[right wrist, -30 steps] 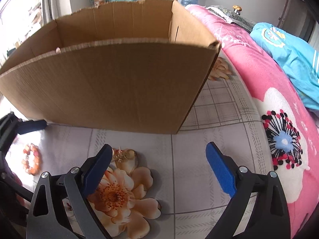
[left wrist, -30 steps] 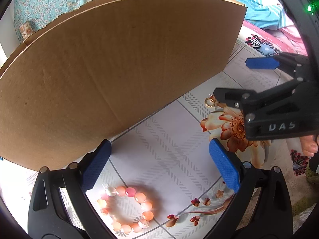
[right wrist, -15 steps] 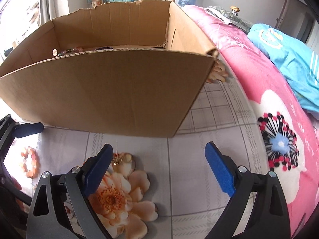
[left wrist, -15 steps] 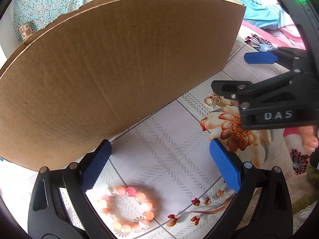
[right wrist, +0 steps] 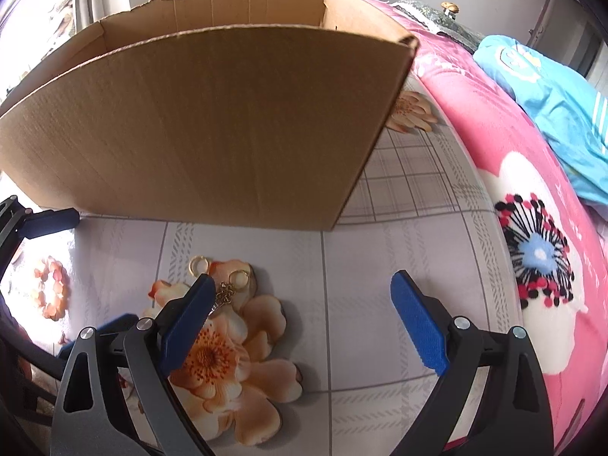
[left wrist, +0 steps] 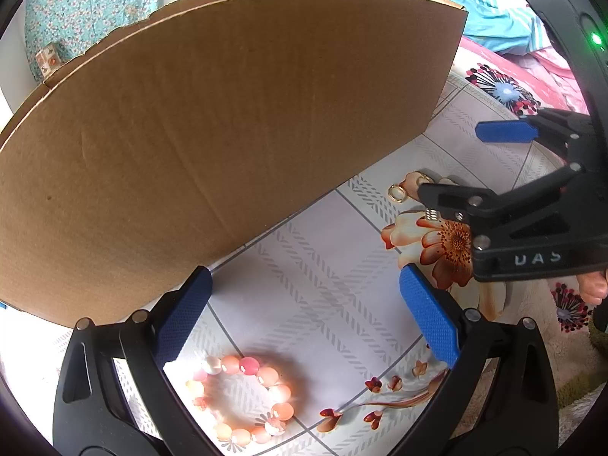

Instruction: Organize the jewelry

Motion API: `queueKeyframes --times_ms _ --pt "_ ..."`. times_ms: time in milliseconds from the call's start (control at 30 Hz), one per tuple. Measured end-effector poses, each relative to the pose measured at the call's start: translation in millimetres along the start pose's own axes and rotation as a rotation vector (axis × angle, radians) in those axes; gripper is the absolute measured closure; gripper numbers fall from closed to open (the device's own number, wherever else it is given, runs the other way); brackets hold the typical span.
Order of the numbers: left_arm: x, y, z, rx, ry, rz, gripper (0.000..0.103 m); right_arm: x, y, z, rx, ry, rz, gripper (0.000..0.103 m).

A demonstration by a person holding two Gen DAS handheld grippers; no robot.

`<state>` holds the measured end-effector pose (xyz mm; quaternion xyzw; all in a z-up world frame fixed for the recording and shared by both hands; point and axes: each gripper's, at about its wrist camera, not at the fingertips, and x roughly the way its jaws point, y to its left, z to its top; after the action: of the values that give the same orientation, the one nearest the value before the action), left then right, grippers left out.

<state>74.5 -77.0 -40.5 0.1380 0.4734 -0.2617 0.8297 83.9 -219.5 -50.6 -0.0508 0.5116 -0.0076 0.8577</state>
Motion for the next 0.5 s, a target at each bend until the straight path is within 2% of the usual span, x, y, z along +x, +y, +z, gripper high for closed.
queueKeyframes --times_ms 333,500 --pt "-0.2 -0.2 -0.1 -0.004 0.002 0.006 0.007 -10.1 5.1 -16.2 0.001 0.011 0.036 0.012" --pt "-0.4 -0.6 -1.1 -0.002 0.000 0.002 0.007 -27.9 -10.2 -19.5 0.073 -0.040 0.118 0.012"
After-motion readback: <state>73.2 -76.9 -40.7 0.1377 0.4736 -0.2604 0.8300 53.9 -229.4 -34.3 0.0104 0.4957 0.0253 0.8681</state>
